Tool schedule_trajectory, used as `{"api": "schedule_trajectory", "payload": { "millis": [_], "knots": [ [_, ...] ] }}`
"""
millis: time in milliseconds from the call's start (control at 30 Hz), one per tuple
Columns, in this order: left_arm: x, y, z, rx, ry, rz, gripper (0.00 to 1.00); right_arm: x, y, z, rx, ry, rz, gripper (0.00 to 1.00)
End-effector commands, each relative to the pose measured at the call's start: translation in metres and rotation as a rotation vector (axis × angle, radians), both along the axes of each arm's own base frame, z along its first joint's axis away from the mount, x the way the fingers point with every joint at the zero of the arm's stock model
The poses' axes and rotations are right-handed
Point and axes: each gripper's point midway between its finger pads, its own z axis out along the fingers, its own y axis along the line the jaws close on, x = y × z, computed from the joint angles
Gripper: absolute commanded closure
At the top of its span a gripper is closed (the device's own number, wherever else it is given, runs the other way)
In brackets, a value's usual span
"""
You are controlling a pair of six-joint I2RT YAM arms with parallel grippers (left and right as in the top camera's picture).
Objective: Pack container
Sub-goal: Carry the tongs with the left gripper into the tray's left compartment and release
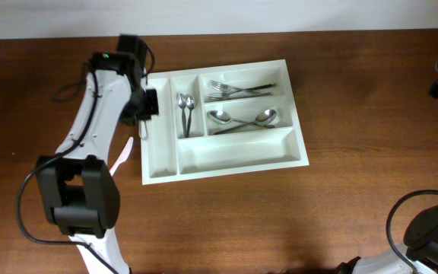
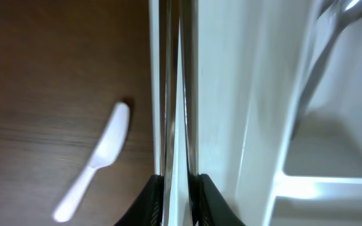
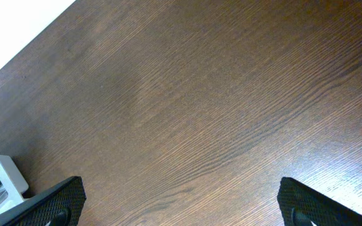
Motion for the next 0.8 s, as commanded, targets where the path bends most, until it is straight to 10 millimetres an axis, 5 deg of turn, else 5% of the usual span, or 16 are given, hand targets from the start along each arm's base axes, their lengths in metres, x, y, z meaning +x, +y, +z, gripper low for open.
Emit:
{"api": "schedule_trajectory", "payload": {
  "millis": [0,300,333,400,433,567,767],
  "knots": [
    [-0.014,-0.014,-0.023,0.002,0.039,-0.046,0.98,0.001,0.002,-0.002,0.015,-0.003,0.006,0.01],
    [-0.032,-0.037,-0.062,0.019,0.059,-0.088,0.95,0.001,0.002,-0.002,0.016,-0.002,0.006,0.01],
    [-0.033,-0.037,-0.063,0.018,0.059,-0.079,0.84,0.001,0.002,-0.002,0.016,-0.001,0.006,0.02],
    [-0.031,-0.035,-0.062,0.018,0.055,-0.076,0.46,0.0,0.002,-0.003,0.017,0.0,0.006,0.01],
    [-0.03,-0.034,-0.06,0.017,0.051,-0.072,0.44,0.0,0.002,-0.003,0.017,0.0,0.006,0.01],
    [-0.021,-0.023,-0.04,0.017,0.027,-0.065,0.45,0.001,0.002,-0.003,0.017,0.0,0.006,0.01],
    [-0.013,0.009,0.029,0.096,-0.032,-0.161,0.46,0.001,0.002,-0.003,0.017,0.0,0.006,0.01]
  ]
}}
